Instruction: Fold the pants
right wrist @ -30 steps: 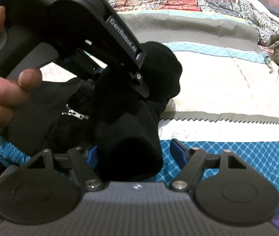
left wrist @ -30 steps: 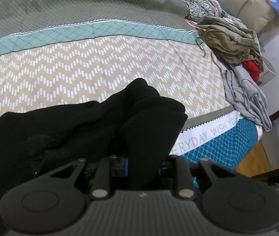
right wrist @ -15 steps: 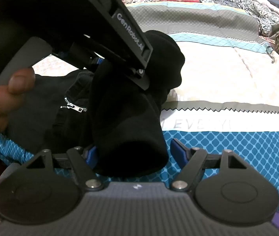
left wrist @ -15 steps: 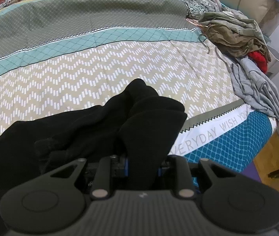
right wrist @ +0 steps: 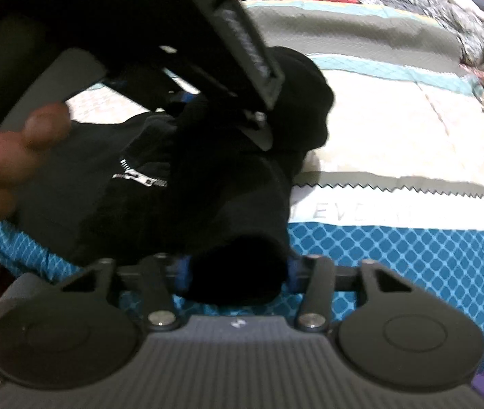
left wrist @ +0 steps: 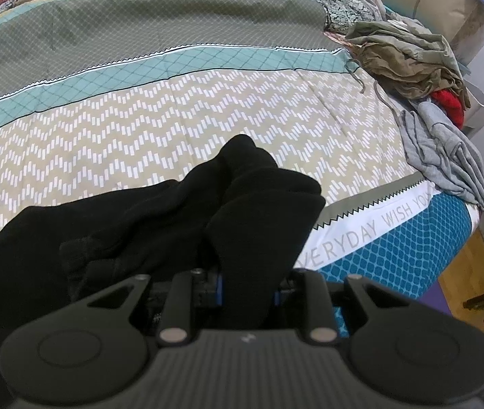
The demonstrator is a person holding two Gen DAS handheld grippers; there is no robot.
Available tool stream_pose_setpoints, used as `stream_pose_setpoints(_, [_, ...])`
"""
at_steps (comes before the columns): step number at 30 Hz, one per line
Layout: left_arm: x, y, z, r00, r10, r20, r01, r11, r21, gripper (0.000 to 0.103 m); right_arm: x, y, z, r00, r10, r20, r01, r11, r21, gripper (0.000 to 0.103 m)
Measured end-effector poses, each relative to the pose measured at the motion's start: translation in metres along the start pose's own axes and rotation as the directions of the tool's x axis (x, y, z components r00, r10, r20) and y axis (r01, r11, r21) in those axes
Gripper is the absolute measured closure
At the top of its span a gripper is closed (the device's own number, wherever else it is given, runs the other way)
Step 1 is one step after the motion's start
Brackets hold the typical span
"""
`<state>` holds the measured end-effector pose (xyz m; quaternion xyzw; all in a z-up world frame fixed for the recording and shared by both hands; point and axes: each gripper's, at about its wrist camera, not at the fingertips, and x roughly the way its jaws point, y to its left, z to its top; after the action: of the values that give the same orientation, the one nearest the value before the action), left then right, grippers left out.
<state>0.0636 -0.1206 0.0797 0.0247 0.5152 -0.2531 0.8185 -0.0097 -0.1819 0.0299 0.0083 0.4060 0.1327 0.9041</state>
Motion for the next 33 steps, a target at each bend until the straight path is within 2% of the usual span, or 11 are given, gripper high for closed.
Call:
stream_pose_setpoints(2, [-0.001,0.001,0.0,1.0,0.0,0.002,0.0,1.0,0.0,0.081,0.0,0.005,-0.001,1.0,-0.009,0.007,0.009,1.0,-0.026,0.069])
stream_pose_setpoints(6, [-0.001,0.002,-0.001,1.0,-0.003,0.003,0.003,1.0,-0.001,0.081,0.0,0.006,-0.001,1.0,-0.009,0.006,0.009,1.0,-0.02,0.067])
stream_pose_setpoints(12, [-0.002,0.002,0.0,1.0,-0.005,0.005,0.005,1.0,-0.004,0.081,-0.001,0.0,-0.001,1.0,-0.024,0.014,0.024,1.0,0.001,0.047])
stream_pose_setpoints(16, [-0.014,0.015,0.007,0.999,-0.029,0.031,0.03,0.999,-0.039,0.084,-0.003,-0.008,-0.003,0.999,-0.026,0.023,0.025,0.999,0.028,0.025])
stream_pose_setpoints(19, [-0.033,0.042,0.016,0.996,-0.06,0.07,0.069,0.99,-0.125,0.085,-0.005,-0.009,-0.004,0.999,-0.015,0.031,0.014,1.0,0.027,0.023])
stream_pose_setpoints(22, [-0.049,0.062,0.019,0.992,-0.086,0.095,0.102,0.98,-0.172,0.085,-0.003,-0.004,-0.003,0.999,-0.003,0.033,0.003,1.0,0.0,0.021])
stream_pose_setpoints(28, [-0.074,0.091,0.013,0.983,-0.118,0.139,0.146,0.965,-0.217,0.085,0.0,0.019,0.005,0.995,-0.008,0.097,0.02,0.992,-0.122,0.021])
stream_pose_setpoints(31, [-0.089,0.11,0.01,0.979,-0.114,0.17,0.154,0.958,-0.241,0.086,0.0,0.029,0.015,0.988,0.03,0.153,-0.001,0.983,-0.184,0.024])
stream_pose_setpoints(33, [-0.102,0.125,0.007,0.975,-0.1,0.197,0.15,0.953,-0.262,0.087,0.005,0.041,0.023,0.985,0.065,0.157,-0.024,0.968,-0.25,0.051])
